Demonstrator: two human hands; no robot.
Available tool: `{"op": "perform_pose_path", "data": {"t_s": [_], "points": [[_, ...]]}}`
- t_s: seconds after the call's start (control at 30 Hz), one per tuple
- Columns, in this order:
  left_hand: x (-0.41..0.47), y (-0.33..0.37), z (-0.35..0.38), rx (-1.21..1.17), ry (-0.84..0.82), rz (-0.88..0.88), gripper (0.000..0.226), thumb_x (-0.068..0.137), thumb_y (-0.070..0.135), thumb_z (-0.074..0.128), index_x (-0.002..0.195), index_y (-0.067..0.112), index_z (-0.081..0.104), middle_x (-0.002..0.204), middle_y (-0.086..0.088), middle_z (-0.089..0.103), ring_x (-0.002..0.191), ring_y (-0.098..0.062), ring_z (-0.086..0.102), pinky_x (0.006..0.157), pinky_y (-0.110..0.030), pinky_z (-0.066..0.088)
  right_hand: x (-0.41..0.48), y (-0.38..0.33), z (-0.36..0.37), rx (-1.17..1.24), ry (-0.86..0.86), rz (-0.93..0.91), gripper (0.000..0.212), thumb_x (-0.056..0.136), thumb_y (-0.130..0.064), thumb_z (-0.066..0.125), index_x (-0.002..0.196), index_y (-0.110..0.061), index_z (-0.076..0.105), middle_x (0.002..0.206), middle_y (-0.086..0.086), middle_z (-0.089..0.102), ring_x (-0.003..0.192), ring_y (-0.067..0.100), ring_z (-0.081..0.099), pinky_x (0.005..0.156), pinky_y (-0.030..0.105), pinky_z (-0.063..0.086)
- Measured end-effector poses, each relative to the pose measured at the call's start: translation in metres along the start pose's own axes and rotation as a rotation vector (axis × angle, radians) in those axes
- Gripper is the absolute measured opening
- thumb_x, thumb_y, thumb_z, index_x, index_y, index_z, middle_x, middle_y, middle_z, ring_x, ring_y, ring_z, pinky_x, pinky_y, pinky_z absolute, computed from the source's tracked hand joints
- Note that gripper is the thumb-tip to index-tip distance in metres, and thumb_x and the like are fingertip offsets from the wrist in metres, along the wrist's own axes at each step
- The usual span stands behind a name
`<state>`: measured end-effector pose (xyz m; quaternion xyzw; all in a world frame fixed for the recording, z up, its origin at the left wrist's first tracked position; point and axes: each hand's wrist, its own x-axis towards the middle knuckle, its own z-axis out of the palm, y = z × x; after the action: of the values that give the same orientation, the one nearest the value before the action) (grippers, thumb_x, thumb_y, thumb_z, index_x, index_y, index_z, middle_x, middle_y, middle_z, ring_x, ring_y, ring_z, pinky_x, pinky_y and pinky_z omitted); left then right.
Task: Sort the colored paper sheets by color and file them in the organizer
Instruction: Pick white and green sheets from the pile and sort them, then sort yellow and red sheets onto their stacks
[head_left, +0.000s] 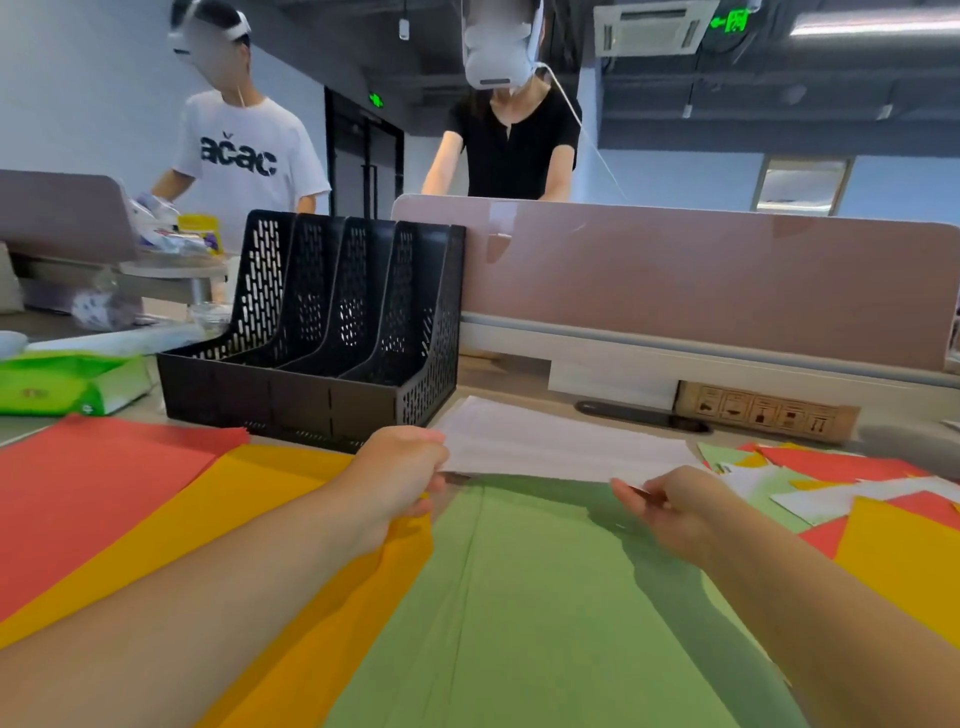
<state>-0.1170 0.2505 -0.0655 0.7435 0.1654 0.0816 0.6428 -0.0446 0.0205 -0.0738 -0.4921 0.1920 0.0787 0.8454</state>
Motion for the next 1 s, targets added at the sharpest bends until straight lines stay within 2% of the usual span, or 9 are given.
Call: {"op": "perform_pose_path", "data": {"t_s": [0.07, 0.17, 0.3, 0.37, 0.6, 0.67, 0.8, 0.9, 1.0], "points": [[0.002, 0.002, 0.001, 0.0, 0.002, 0.007, 0.031, 0.092, 0.011, 0.053, 0.122, 0.018, 0.06, 0.104, -0.005, 0.061, 0.089, -0.019, 0.061, 0.077, -0.035, 0.053, 0.009, 0.004, 0.006, -0.014, 0.004, 0.04, 0.036, 0.095, 0.014, 0.031, 0.131, 0.013, 0.033, 0.138, 0.026, 0.035, 0.121, 0.041, 0.047, 0.102, 0.042, 0.043], [0.006, 0.003, 0.008, -0.004, -0.013, 0.01, 0.033, 0.093, 0.01, 0.052, 0.124, 0.018, 0.057, 0.104, -0.008, 0.06, 0.09, -0.024, 0.061, 0.075, -0.037, 0.054, 0.011, 0.006, 0.01, -0.032, -0.037, 0.06, 0.023, 0.095, 0.012, 0.035, 0.118, 0.01, 0.04, 0.134, 0.027, 0.04, 0.12, 0.041, 0.049, 0.099, 0.042, 0.045], [0.008, 0.007, 0.04, -0.001, -0.066, 0.034, 0.033, 0.093, 0.01, 0.051, 0.125, 0.019, 0.056, 0.102, -0.007, 0.058, 0.084, -0.021, 0.059, 0.069, -0.034, 0.05, 0.0, -0.007, -0.012, -0.197, -0.089, 0.045, 0.014, 0.095, 0.005, 0.042, 0.109, 0.006, 0.044, 0.107, 0.028, 0.053, 0.086, 0.037, 0.06, 0.06, 0.034, 0.059], [0.008, 0.011, 0.066, 0.005, -0.111, 0.058, 0.033, 0.093, 0.01, 0.05, 0.124, 0.019, 0.056, 0.106, -0.003, 0.057, 0.084, -0.018, 0.06, 0.069, -0.032, 0.049, -0.006, -0.02, -0.038, -0.31, -0.073, 0.027, 0.008, 0.095, 0.002, 0.044, 0.102, 0.004, 0.047, 0.097, 0.024, 0.057, 0.071, 0.03, 0.059, 0.051, 0.031, 0.056], [-0.014, 0.024, 0.199, 0.2, -0.341, 0.244, 0.027, 0.092, 0.009, 0.048, 0.111, 0.023, 0.062, 0.103, -0.001, 0.061, 0.089, -0.016, 0.059, 0.069, -0.027, 0.049, -0.038, -0.082, -0.168, -0.395, 0.341, -0.272, 0.009, 0.093, -0.005, 0.053, 0.091, 0.001, 0.059, 0.077, 0.017, 0.061, 0.063, 0.026, 0.06, 0.044, 0.03, 0.053], [-0.023, 0.025, 0.235, 0.302, -0.425, 0.379, 0.025, 0.092, 0.011, 0.051, 0.108, 0.026, 0.064, 0.105, 0.003, 0.061, 0.091, -0.012, 0.055, 0.075, -0.026, 0.048, -0.047, -0.098, -0.21, -0.492, 0.442, -0.429, 0.013, 0.095, -0.006, 0.051, 0.098, 0.0, 0.062, 0.081, 0.015, 0.062, 0.067, 0.024, 0.059, 0.052, 0.034, 0.054], [-0.035, 0.027, 0.286, 0.425, -0.548, 0.681, 0.02, 0.091, 0.025, 0.06, 0.11, 0.026, 0.065, 0.11, 0.01, 0.061, 0.098, -0.006, 0.057, 0.081, -0.025, 0.051, -0.048, -0.128, -0.281, -1.208, 0.696, -0.655, 0.028, 0.095, -0.019, 0.052, 0.119, -0.01, 0.062, 0.117, 0.013, 0.064, 0.101, 0.03, 0.059, 0.085, 0.043, 0.047], [-0.035, 0.012, 0.307, 0.627, -0.646, 0.792, 0.038, 0.09, 0.042, 0.057, 0.126, 0.031, 0.055, 0.132, 0.012, 0.05, 0.117, -0.007, 0.048, 0.098, -0.028, 0.044, -0.034, -0.137, -0.311, -1.475, 0.732, -0.393, 0.059, 0.095, -0.043, 0.044, 0.143, -0.011, 0.036, 0.147, 0.016, 0.039, 0.133, 0.035, 0.036, 0.108, 0.048, 0.032], [-0.031, -0.002, 0.311, 0.767, -0.66, 0.84, 0.045, 0.093, 0.046, 0.051, 0.134, 0.03, 0.049, 0.14, 0.012, 0.045, 0.126, -0.006, 0.041, 0.107, -0.025, 0.035, -0.025, -0.131, -0.316, -1.696, 0.575, -0.196, 0.065, 0.095, -0.056, 0.03, 0.147, -0.017, 0.028, 0.151, 0.009, 0.033, 0.139, 0.029, 0.03, 0.111, 0.043, 0.027]]}}
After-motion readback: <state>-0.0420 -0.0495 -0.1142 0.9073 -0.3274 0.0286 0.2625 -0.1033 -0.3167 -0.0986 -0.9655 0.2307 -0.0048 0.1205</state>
